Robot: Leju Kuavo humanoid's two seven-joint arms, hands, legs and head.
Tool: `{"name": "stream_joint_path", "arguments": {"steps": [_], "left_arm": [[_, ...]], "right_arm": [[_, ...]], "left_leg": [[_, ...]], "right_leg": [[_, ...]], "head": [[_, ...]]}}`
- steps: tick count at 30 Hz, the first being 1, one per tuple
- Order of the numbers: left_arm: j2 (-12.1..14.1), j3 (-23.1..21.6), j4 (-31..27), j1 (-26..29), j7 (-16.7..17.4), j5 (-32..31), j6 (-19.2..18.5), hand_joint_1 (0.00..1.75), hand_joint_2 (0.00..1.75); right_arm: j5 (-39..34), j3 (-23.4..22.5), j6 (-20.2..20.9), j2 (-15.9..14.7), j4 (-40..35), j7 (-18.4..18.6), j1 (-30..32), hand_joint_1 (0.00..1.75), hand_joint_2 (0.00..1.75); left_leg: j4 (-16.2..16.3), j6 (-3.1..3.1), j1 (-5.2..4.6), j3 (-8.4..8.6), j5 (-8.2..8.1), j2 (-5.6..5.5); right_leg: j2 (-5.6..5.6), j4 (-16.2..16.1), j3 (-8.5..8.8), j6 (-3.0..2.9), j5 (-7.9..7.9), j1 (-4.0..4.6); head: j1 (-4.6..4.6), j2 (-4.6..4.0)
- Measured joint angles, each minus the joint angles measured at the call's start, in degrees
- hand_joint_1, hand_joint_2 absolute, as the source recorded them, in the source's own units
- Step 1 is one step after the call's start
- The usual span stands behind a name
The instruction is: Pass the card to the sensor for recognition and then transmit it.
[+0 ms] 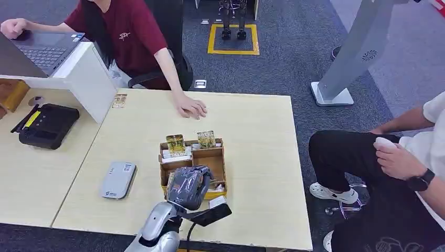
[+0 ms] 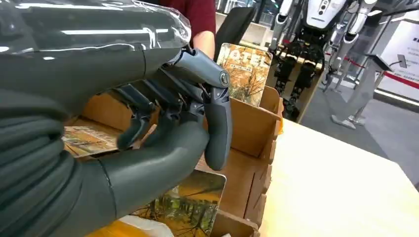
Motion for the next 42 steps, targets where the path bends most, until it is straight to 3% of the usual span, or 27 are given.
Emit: {"name": "stream_joint_path", "arguments": {"steps": [14,15,16,42], "left_arm": [[0.02,0.0,0.0,-0.15,-0.02,0.22,-0.24,1.75,1.75],[0.02,0.0,0.0,-0.15,-0.02,0.31,-0.26,1.1,1.75],[0.02,0.0,0.0,-0.15,-0.02,0.33,-0.26,0.0,1.75],[0.02,0.0,0.0,-0.16,-0.42,0.13,0.0,0.0,1.75]], "right_arm": [[-0.17,0.07,-0.09,0.02,-0.13,-0.02,0.01,0.0,0.0],[-0.17,0.07,-0.13,0.02,-0.13,-0.02,0.01,0.0,0.0],[-0.19,0.07,-0.15,0.02,-0.13,-0.02,0.01,0.0,0.0],[0.0,0.81,0.0,0.09,-0.15,-0.02,0.01,0.0,0.0]], "left_leg": [[0.0,0.0,0.0,0.0,0.0,0.0],[0.0,0.0,0.0,0.0,0.0,0.0],[0.0,0.0,0.0,0.0,0.0,0.0],[0.0,0.0,0.0,-0.01,0.0,0.0]], "right_leg": [[0.0,0.0,0.0,0.0,0.0,0.0],[0.0,0.0,0.0,0.0,0.0,0.0],[0.0,0.0,0.0,0.0,0.0,0.0],[0.0,0.0,0.0,0.0,0.0,0.0]], "head": [[0.02,0.0],[0.02,-0.02],[0.02,-0.02],[0.02,-0.02]]}}
